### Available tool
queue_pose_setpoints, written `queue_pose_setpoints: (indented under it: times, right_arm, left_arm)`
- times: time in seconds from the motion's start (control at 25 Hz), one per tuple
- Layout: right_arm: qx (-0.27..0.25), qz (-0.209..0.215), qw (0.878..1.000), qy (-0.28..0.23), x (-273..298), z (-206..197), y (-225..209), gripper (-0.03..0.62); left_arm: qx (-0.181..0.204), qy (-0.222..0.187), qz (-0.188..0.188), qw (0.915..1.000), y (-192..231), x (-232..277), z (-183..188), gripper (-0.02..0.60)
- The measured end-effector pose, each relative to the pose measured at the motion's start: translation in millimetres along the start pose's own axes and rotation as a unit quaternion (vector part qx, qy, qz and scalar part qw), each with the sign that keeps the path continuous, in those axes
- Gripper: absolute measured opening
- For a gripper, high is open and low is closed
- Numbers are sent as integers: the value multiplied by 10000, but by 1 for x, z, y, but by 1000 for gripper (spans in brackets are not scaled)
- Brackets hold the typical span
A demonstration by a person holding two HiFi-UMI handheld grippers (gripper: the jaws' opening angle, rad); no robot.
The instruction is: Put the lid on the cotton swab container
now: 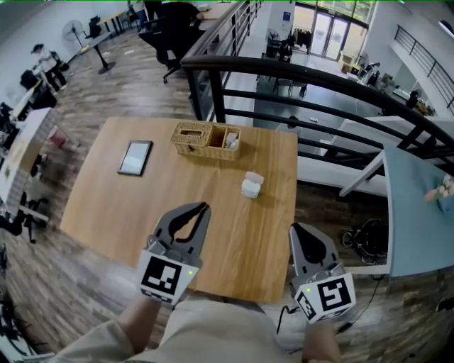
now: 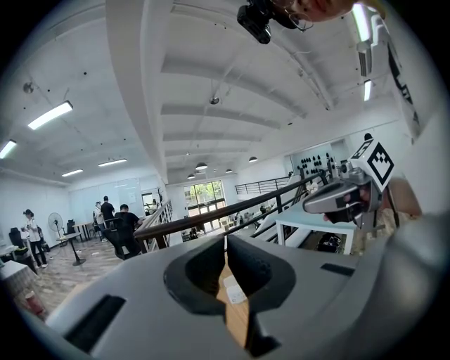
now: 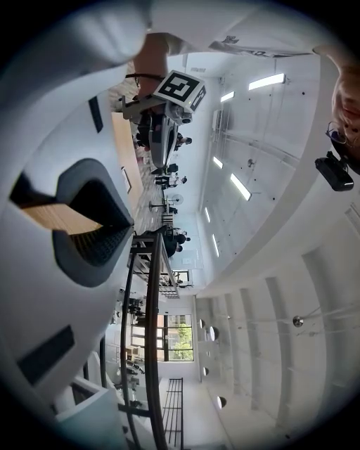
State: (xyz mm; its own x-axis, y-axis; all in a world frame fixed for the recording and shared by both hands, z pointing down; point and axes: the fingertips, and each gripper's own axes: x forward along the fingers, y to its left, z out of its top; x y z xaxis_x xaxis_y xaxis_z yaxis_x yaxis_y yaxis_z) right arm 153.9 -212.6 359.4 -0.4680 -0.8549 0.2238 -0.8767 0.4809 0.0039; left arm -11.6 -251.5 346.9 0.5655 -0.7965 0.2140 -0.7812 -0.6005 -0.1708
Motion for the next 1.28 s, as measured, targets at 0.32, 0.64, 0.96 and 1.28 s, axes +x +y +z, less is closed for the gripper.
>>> queue_pose_setpoints:
  times: [0.32,0.64,0.96,1.28]
  right_arm:
    - [171,-163,9997,33,14,0,-5,26]
    - [120,-173,9994,285,71,-8,-22,26]
    - [-78,-369,9977,562,149,-14,-53,26]
    - [458,-341,9925,1082,233,-78,-84,26]
  left_arm:
    - [76,35,-190,9998,12,5,-4,31]
    - [103,-131,-352,9992,38,32,-8,31]
    - [16,-83,-490,9988,71,83,-32,31]
    - [-100,233,-566,9981,97,136,-84,31]
